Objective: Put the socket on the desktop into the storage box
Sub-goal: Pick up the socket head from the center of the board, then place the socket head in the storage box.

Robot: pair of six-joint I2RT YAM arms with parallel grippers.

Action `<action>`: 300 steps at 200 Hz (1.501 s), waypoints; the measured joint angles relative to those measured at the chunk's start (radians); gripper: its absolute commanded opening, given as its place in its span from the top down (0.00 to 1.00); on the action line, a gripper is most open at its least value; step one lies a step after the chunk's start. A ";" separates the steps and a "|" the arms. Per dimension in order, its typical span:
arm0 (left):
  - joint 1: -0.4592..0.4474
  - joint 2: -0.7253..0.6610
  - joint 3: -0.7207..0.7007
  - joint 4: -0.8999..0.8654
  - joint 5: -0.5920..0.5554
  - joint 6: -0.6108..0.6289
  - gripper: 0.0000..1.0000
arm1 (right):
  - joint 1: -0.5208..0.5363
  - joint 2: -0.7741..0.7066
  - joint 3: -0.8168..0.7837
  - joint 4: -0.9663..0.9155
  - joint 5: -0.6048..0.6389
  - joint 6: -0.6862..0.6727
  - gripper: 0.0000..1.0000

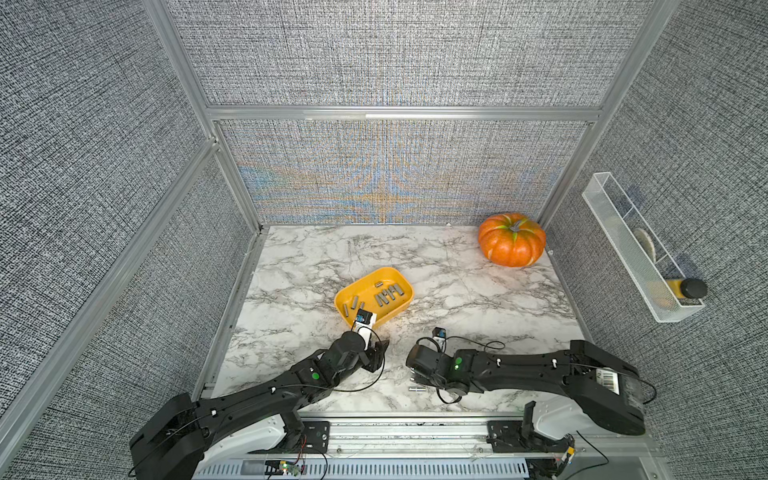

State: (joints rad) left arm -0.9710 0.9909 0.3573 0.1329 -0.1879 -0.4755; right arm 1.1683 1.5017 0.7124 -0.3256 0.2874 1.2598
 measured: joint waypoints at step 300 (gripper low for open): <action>0.000 -0.172 -0.049 -0.026 -0.116 -0.015 0.39 | -0.354 0.241 0.461 0.271 -0.095 -0.556 1.00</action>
State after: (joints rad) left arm -0.9710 0.8188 0.3080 0.1066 -0.3035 -0.4904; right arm 0.8139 1.7424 1.1732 -0.0544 0.1921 0.7036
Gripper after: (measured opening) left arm 0.613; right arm 0.149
